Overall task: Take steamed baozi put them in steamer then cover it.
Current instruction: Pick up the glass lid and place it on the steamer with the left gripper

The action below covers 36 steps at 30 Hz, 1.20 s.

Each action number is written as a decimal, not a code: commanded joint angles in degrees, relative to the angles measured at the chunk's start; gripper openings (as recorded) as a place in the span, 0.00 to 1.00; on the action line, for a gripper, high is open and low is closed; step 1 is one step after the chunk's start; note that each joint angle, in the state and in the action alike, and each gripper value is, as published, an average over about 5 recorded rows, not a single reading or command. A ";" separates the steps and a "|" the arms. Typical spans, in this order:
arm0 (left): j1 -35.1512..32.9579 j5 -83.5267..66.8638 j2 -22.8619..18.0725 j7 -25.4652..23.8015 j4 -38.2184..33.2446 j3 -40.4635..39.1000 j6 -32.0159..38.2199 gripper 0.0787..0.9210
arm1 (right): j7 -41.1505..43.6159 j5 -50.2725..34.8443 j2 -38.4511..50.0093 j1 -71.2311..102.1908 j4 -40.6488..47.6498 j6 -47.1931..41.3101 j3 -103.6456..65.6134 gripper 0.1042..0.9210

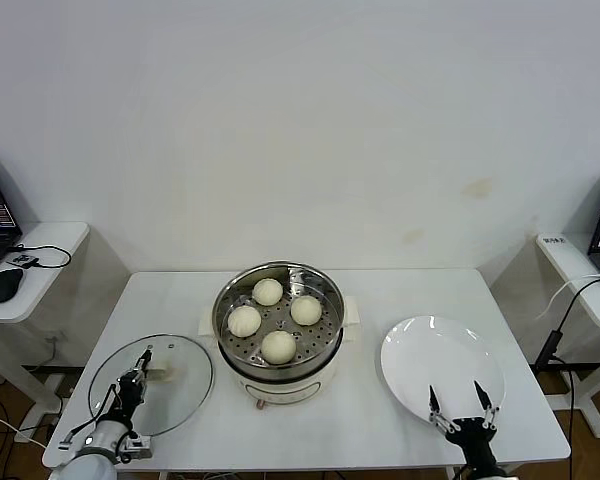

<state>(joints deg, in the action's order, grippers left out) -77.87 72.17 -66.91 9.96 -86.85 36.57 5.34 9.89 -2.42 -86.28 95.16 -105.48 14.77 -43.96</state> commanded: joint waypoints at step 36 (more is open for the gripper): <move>6.36 -10.89 11.49 -15.39 -36.72 -19.81 -26.60 0.08 | -2.73 7.65 0.23 1.03 -1.84 0.35 2.27 0.88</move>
<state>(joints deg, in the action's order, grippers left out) -84.27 57.80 -56.97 0.69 -120.56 35.68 -10.89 8.55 1.86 -85.71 96.58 -108.44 14.82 -41.99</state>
